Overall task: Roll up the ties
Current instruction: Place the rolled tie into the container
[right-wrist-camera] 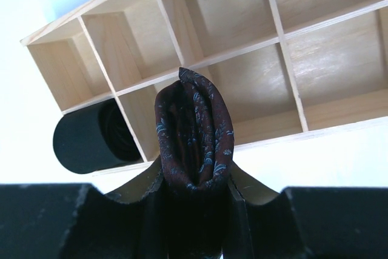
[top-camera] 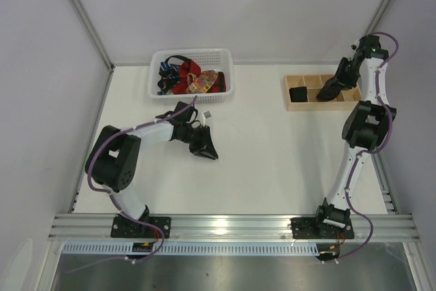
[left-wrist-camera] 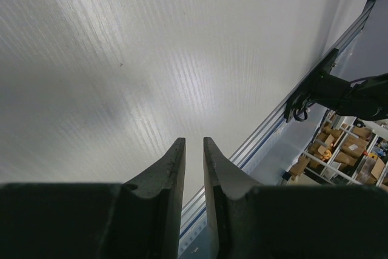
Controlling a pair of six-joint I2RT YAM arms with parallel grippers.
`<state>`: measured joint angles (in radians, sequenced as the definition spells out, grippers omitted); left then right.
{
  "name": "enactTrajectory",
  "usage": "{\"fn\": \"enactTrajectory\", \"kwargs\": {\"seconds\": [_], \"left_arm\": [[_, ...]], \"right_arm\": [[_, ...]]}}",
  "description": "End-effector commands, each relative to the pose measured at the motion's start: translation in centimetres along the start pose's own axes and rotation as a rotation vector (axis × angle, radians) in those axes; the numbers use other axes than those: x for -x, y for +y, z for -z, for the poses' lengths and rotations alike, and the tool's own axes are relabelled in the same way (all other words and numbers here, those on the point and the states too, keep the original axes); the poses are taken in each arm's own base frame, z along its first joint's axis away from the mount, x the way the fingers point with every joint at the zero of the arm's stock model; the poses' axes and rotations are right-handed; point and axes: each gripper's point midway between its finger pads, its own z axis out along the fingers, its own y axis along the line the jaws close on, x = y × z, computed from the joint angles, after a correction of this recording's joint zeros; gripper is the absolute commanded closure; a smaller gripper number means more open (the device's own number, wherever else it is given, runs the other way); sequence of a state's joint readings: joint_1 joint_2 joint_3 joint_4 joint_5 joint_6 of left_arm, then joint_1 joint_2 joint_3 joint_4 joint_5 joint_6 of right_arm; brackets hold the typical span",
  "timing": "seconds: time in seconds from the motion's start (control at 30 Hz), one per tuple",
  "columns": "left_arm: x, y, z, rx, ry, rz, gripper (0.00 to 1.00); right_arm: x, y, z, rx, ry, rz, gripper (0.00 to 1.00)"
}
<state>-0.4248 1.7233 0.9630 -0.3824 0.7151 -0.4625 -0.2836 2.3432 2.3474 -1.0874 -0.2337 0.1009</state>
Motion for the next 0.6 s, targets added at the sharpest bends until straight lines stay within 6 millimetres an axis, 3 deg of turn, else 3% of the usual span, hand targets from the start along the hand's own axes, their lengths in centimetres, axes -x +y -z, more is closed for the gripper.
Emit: {"fn": "enactTrajectory", "kwargs": {"seconds": [0.0, 0.57], "left_arm": [[0.0, -0.2, 0.1, -0.03, -0.005, -0.01, 0.76], [0.0, 0.6, -0.1, -0.024, 0.005, 0.009, 0.77]], "right_arm": [[1.5, -0.3, 1.4, -0.031, -0.062, 0.035, 1.0], [0.9, -2.8, -2.6, -0.143, -0.027, 0.089, 1.0]]}}
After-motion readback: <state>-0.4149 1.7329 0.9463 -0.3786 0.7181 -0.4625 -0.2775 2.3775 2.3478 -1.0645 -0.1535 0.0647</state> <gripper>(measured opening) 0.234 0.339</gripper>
